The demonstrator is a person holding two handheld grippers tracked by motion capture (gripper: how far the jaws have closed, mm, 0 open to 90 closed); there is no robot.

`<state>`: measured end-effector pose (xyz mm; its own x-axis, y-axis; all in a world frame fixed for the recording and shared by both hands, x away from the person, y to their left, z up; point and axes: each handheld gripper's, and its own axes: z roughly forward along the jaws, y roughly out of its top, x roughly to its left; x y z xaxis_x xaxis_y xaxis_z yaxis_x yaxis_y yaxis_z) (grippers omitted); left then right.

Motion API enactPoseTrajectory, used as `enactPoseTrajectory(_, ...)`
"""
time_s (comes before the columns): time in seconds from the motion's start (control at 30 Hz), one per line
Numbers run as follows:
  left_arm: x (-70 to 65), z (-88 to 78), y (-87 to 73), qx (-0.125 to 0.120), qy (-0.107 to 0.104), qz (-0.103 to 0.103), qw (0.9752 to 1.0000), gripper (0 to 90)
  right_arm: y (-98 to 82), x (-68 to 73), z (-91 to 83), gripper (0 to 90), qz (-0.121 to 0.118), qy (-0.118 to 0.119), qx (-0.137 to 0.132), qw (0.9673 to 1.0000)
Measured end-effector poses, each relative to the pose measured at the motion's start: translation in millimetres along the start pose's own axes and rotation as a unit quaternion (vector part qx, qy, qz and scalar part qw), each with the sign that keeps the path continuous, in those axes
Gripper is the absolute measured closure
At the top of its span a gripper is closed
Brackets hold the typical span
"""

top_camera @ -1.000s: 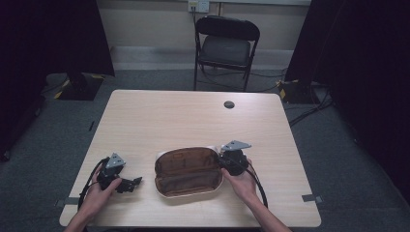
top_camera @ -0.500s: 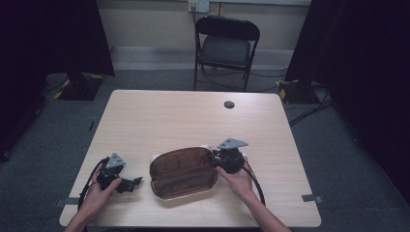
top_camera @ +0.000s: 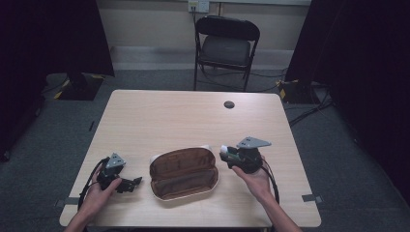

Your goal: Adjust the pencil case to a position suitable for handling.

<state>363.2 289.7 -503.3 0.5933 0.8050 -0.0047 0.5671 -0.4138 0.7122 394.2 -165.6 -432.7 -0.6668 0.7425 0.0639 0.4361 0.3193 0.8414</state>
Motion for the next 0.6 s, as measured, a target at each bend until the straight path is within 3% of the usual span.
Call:
enactPoseTrajectory(0.13,0.9,0.9,0.8,-0.001,-0.001,0.002,1.0000,0.0,-9.3,-28.2,1.6,55.7,0.013,-0.030,0.022,0.9992)
enactPoseTrajectory(0.17,0.9,0.9,0.8,0.000,-0.001,0.002,1.0000,0.0,-9.3,-28.2,1.6,55.7,0.013,-0.030,0.022,0.9992)
enactPoseTrajectory(0.27,0.9,0.9,0.8,-0.001,-0.001,0.002,1.0000,0.0,-17.1,-45.1,15.1,52.8,0.012,-0.045,0.044,0.9979)
enactPoseTrajectory(0.37,1.0,0.9,0.8,-0.001,-0.001,0.002,1.0000,0.0,-19.9,-52.3,21.4,49.8,0.015,-0.045,0.048,0.9977)
enactPoseTrajectory(0.4,0.9,0.9,0.8,-0.001,-0.001,0.002,1.0000,0.0,-22.3,-57.7,26.6,43.5,0.013,-0.060,0.054,0.9966)
enactPoseTrajectory(0.5,0.9,0.9,0.8,-0.001,-0.001,0.002,1.0000,0.0,-26.0,-64.0,32.6,43.2,0.021,-0.053,0.059,0.9966)
enactPoseTrajectory(0.6,0.8,0.9,0.8,-0.001,-0.001,0.002,1.0000,0.0,-28.3,-63.7,36.3,42.4,0.013,-0.052,0.068,0.9962)
